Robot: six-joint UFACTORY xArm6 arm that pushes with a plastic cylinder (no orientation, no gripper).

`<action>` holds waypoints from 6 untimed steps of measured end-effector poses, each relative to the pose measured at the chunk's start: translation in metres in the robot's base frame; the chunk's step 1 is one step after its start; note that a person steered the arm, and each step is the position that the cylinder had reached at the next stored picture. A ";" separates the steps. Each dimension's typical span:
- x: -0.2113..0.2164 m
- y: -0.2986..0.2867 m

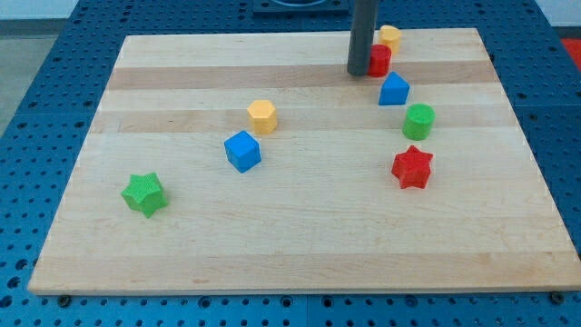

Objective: Point your arm at the yellow hexagon

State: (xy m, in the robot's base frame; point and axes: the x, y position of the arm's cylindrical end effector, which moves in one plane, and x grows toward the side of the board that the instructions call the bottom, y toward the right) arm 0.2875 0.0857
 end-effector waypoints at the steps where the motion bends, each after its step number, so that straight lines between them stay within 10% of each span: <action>1: 0.000 0.000; 4: 0.027 -0.186; 6: 0.067 -0.192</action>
